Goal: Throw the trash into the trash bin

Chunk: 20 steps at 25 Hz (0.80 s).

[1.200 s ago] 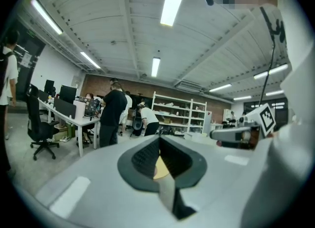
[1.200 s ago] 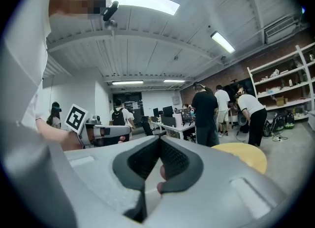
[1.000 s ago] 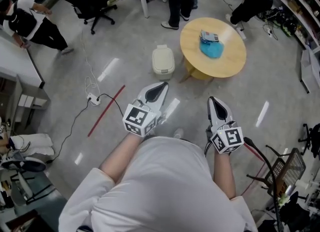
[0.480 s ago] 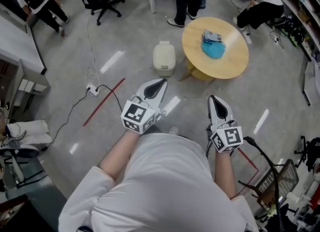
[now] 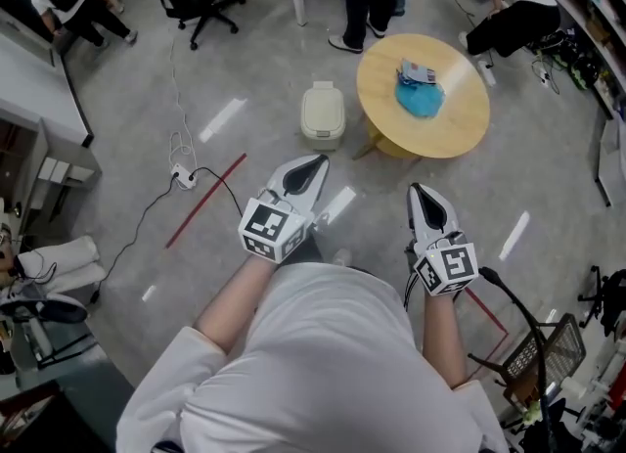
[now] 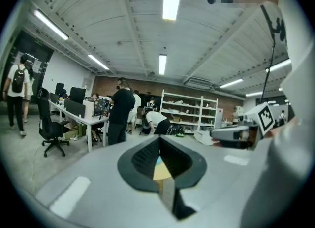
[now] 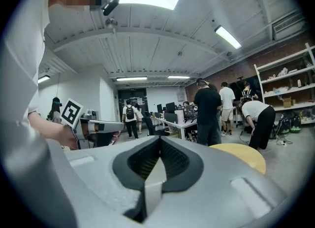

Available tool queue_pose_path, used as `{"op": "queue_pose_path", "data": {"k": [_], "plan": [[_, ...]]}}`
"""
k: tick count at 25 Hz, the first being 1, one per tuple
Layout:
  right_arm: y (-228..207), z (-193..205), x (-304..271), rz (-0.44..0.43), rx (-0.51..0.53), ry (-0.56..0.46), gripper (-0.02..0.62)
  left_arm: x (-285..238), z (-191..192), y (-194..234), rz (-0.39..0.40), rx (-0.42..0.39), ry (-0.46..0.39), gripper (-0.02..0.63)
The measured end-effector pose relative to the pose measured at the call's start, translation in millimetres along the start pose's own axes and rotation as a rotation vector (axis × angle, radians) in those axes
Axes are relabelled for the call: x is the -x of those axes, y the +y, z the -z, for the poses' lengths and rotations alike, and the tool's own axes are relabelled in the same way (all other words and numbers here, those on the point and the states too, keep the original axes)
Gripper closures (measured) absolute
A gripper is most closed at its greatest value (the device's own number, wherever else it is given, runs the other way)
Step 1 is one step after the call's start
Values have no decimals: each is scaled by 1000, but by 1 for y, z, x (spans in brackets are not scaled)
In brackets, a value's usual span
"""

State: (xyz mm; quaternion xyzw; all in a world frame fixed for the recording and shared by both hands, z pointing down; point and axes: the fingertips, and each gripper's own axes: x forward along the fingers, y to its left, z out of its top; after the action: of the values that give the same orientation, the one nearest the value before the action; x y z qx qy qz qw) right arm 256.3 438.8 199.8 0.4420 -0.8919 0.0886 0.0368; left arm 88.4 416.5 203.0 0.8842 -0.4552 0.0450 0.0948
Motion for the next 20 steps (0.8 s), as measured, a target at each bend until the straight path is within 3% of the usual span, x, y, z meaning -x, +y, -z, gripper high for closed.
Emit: {"op": "queue_pose_path", "data": {"k": [20], "plan": [[-28,-18,-131,83,-14,5,594,-85,-14,117,103,-12,41,603]]}}
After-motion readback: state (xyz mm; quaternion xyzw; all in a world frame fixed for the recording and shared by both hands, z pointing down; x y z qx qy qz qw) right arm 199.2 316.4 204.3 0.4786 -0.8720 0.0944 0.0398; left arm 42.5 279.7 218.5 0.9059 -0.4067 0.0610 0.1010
